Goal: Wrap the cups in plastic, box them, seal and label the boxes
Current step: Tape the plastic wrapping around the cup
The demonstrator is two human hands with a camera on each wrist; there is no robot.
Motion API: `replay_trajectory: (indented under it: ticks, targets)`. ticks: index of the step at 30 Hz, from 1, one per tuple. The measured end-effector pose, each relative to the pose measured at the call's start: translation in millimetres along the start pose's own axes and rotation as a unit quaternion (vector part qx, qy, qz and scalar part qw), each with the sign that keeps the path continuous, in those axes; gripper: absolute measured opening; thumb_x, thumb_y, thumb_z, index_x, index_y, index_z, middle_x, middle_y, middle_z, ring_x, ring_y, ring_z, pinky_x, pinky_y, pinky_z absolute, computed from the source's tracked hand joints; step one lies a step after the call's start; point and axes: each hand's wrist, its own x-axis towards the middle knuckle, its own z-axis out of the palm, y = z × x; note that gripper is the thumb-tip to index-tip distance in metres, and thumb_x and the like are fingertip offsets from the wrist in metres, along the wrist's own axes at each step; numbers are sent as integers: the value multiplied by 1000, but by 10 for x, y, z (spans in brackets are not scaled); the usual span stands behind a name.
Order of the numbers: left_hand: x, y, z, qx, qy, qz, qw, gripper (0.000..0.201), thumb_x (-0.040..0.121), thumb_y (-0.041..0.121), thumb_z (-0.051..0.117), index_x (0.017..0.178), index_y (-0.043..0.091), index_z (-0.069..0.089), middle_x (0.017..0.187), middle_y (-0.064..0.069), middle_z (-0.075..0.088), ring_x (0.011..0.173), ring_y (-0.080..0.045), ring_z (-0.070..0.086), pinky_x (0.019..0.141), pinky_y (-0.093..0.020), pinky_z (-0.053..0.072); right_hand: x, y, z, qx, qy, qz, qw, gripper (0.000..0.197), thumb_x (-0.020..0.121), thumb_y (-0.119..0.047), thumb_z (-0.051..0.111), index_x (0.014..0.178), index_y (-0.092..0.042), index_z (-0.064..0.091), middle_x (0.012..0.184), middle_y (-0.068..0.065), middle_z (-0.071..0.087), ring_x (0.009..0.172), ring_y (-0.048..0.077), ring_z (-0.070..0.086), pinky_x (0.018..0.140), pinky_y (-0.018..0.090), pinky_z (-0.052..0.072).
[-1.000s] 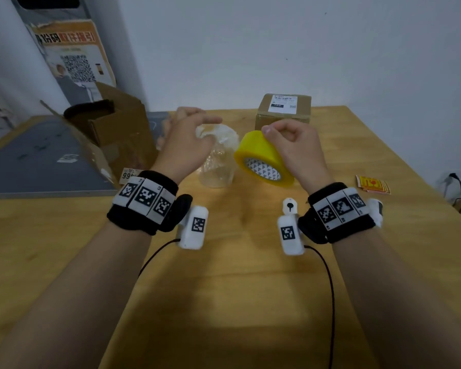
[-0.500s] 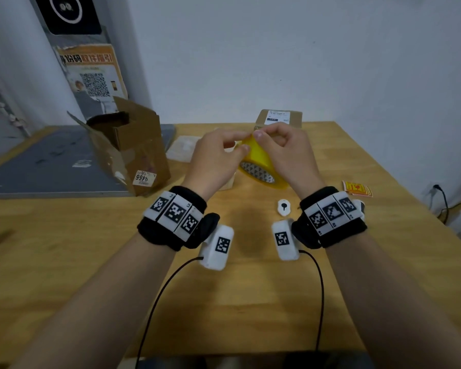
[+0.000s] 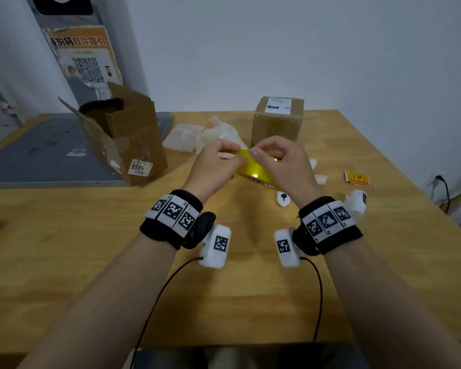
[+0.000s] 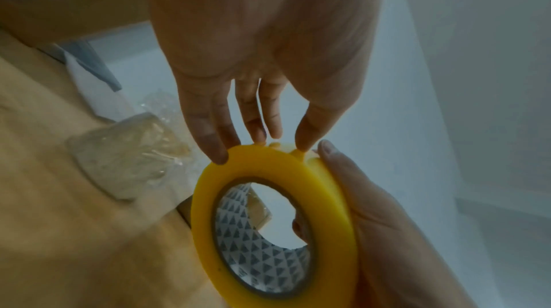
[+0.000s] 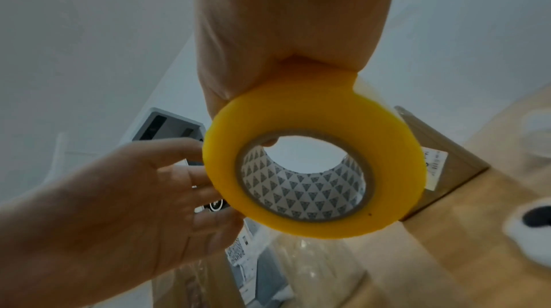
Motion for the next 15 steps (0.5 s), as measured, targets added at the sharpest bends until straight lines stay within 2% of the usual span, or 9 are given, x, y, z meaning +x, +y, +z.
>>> replay_trajectory:
  ticks: [2, 4, 7, 9, 12, 13, 15]
  targets:
    - [48, -88, 51, 12, -15, 10, 1000, 19, 91, 18, 67, 106, 27, 60, 102, 12, 60, 84, -16, 62, 87, -53, 58, -2, 94, 28, 2, -16, 1, 1000, 6, 92, -26, 77, 88, -24, 74, 91, -9, 75, 83, 4, 66, 77, 15, 46]
    - [102, -162, 102, 21, -30, 26, 999, 21, 94, 16, 60, 109, 29, 55, 101, 12, 54, 81, -17, 55, 87, -54, 54, 50, 170, 35, 6, -21, -3, 1000, 6, 92, -26, 78, 88, -22, 74, 90, -8, 75, 82, 4, 67, 76, 14, 46]
    - [195, -209, 173, 37, -35, 44, 998, 24, 97, 13, 53, 115, 30, 49, 101, 9, 48, 80, -16, 52, 80, -47, 52, 199, 260, 42, 3, -27, 3, 1000, 9, 91, -28, 78, 89, -20, 76, 90, -7, 76, 87, 8, 70, 79, 18, 50]
    - [279, -218, 217, 42, -30, 55, 997, 23, 99, 14, 50, 117, 28, 47, 103, 6, 47, 82, -16, 51, 78, -45, 50, 303, 302, 43, 8, -23, 5, 1000, 9, 91, -27, 79, 88, -18, 77, 85, -6, 76, 82, 5, 70, 77, 19, 51]
    - [392, -222, 273, 50, -20, 75, 996, 24, 97, 26, 46, 120, 28, 44, 112, 3, 46, 95, -20, 53, 85, -50, 52, 465, 317, 22, 5, -10, -1, 1000, 15, 91, -28, 78, 90, -12, 77, 79, 2, 75, 72, 3, 65, 68, 19, 49]
    - [420, -221, 295, 52, -14, 83, 995, 25, 96, 28, 45, 121, 29, 42, 115, 3, 45, 101, -22, 53, 88, -51, 52, 519, 328, 18, 4, -8, -6, 1000, 17, 90, -29, 78, 90, -12, 77, 79, 7, 75, 71, 7, 66, 66, 22, 50]
    - [475, -217, 340, 52, 3, 100, 994, 26, 95, 30, 42, 120, 28, 38, 118, 3, 44, 107, -24, 51, 91, -53, 51, 613, 347, 21, -1, -6, -15, 1000, 19, 88, -35, 78, 89, -16, 76, 81, 16, 74, 75, 27, 69, 68, 34, 53]
